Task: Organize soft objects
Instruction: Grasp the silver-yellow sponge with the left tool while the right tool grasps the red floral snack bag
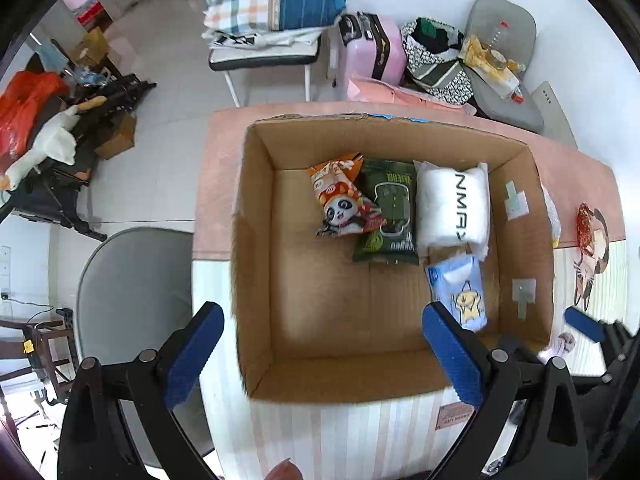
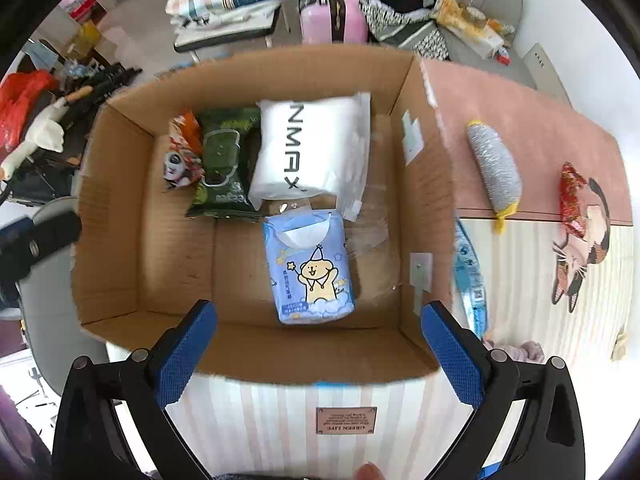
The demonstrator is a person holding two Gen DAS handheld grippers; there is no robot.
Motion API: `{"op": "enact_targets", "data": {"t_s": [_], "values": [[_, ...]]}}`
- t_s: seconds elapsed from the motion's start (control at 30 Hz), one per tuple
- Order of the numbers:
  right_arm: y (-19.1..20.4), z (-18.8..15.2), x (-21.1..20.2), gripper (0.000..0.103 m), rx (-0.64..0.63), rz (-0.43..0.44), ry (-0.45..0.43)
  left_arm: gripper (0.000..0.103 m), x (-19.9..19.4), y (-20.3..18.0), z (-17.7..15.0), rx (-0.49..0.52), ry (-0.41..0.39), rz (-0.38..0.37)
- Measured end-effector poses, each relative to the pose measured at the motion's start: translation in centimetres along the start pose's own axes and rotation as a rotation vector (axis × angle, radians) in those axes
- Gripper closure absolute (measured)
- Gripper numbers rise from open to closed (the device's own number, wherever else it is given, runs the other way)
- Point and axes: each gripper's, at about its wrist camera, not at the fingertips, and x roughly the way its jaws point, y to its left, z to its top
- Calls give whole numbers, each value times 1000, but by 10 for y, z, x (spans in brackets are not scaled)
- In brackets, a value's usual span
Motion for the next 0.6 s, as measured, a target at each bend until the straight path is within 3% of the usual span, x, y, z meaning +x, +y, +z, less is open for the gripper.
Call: {"op": "enact_targets", "data": {"t_s": [0.27,0.6], "values": [[-11,-31,-51,0,-22,30,-110,1,-38,-8,-39,-19,-52,-2],[-20,-58,-87,0,-49,88,-147,1,-71,-18,-58,-53,-105,13]]}}
